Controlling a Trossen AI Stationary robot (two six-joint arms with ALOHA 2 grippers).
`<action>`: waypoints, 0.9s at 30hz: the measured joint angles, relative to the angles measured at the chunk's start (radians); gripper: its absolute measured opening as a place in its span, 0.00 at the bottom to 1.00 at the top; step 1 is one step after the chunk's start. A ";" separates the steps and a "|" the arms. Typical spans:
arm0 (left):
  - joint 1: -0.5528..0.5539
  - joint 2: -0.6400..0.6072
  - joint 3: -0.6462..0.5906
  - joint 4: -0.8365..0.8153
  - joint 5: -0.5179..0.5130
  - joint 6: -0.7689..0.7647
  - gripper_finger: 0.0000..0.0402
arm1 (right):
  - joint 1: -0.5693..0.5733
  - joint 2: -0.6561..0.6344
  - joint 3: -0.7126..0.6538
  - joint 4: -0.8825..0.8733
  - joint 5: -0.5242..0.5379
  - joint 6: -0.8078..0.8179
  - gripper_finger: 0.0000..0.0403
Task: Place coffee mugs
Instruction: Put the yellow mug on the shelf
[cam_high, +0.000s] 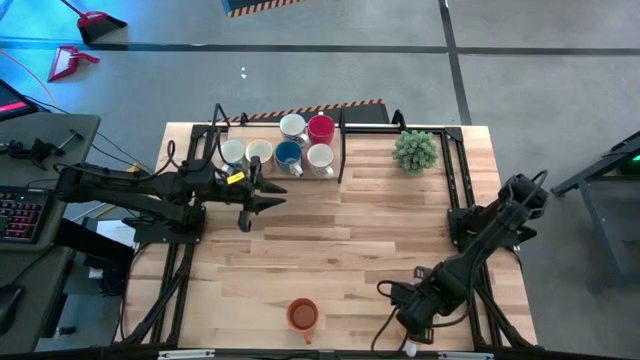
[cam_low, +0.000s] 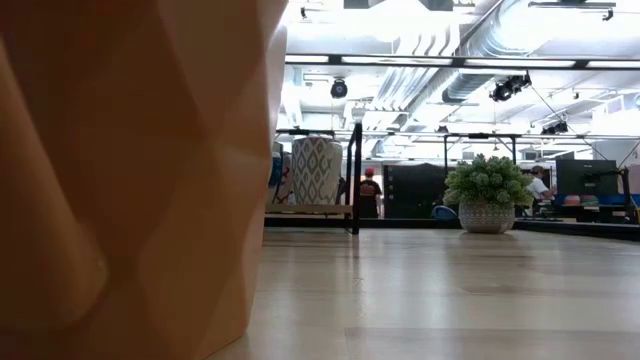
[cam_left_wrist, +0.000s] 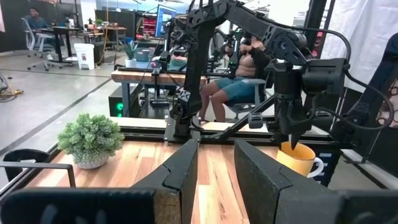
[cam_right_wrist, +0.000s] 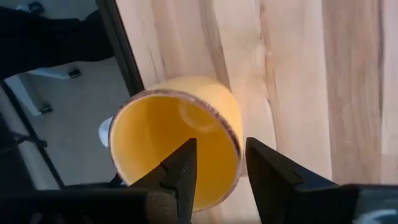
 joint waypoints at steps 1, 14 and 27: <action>0.000 0.000 0.000 -0.001 0.000 -0.002 0.23 | 0.000 0.000 0.000 0.000 0.014 0.000 0.30; 0.000 0.000 0.000 -0.015 0.034 -0.008 0.23 | 0.000 0.076 -0.001 0.009 0.022 0.000 0.30; 0.000 0.000 0.000 -0.015 0.037 -0.008 0.23 | 0.000 0.165 -0.001 0.008 0.025 -0.038 0.30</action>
